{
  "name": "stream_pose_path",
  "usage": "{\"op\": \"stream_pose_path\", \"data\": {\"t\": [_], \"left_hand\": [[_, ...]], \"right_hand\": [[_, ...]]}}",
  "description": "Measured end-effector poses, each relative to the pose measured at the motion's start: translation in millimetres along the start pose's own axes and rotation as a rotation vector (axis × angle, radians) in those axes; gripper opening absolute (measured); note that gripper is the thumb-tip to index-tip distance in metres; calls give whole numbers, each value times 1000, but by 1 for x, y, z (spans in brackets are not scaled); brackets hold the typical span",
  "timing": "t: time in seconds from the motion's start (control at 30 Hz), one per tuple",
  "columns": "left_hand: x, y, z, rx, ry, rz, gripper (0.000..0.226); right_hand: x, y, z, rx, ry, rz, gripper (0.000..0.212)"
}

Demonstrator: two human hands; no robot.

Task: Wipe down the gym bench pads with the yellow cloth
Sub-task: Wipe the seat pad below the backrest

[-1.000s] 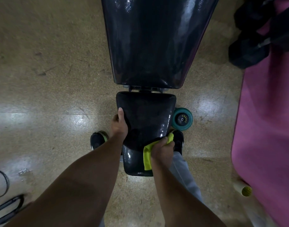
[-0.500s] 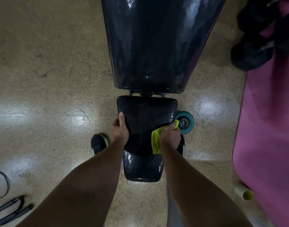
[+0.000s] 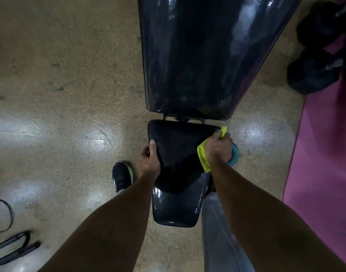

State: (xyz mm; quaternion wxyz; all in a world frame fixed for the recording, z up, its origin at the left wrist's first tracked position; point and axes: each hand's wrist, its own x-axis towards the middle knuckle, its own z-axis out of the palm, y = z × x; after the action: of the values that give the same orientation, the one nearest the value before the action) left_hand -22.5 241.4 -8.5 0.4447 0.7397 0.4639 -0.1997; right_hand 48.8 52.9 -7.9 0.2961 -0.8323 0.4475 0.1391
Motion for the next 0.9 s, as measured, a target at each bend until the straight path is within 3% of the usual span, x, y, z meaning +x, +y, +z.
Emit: {"op": "stream_pose_path", "data": {"t": [0.13,0.27,0.6,0.73,0.9], "left_hand": [[-1,0,0,10,-8,-3,60],[-1,-1,0,-56,-5,-8,54],[1,-2,-2,-69,-18,38,60],[3,-3,-2,4,-19,51,65],[11,-7,-3,47,-47,208,58]], "right_hand": [[7,-10,3,-353,41,-217,59],[4,-30,14,-499,0,-407,50],[-26,-51,36,-659,-173,-775,73],[-40,-65,47,-698,-264,-853,59],[-59,-77,60,-638,-292,-894,52]]}}
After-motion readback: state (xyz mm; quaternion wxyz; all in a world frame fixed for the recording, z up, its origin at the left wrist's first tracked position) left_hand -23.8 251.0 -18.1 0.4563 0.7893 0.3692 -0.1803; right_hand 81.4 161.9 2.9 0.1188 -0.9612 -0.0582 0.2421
